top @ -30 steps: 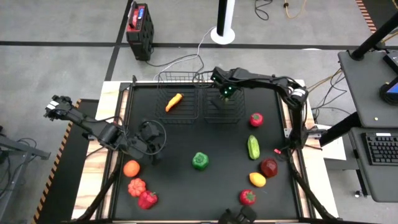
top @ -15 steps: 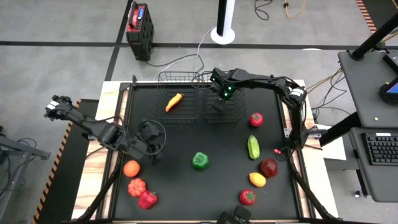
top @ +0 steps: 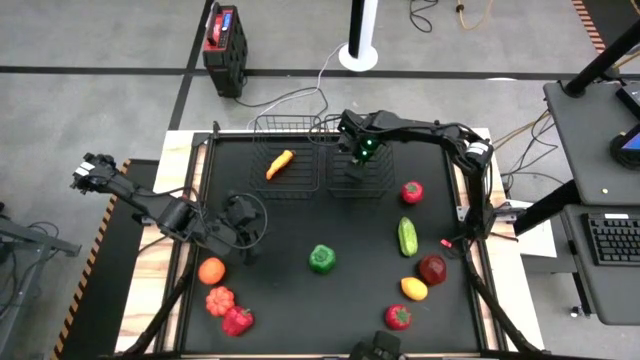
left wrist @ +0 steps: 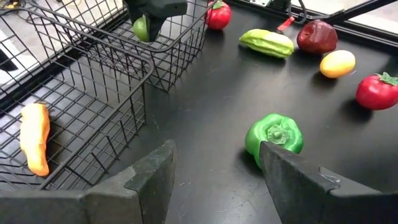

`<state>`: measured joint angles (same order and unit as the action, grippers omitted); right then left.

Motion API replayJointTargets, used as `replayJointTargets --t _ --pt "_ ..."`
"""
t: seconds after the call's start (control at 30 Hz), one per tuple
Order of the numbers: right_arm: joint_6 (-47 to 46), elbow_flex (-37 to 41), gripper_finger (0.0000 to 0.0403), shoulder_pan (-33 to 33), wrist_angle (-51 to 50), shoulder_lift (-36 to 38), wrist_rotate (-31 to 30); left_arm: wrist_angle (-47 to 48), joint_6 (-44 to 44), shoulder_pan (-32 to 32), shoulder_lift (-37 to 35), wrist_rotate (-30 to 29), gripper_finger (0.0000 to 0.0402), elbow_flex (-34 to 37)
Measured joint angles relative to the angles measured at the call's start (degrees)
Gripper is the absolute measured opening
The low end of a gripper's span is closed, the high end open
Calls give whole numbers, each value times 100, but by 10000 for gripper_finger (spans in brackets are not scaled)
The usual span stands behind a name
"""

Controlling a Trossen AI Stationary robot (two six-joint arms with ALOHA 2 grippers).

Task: Sort produce into baskets
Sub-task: Put the lime into the right wire basket, then put the white garlic into the left wire basket

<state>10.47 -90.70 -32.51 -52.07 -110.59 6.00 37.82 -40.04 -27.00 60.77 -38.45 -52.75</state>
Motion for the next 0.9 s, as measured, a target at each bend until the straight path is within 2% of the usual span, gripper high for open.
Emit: replayJointTargets --t 0.2,0.67,0.9 --pt "-148 0 252 -2 -2 0 3 -2 10 0 0 -10 214 0" --pt "-307 0 312 -2 13 0 23 -2 10 0 0 -10 214 0" --pt "-678 -73 310 28 34 288 4 -4 74 0 0 -5 214 0"
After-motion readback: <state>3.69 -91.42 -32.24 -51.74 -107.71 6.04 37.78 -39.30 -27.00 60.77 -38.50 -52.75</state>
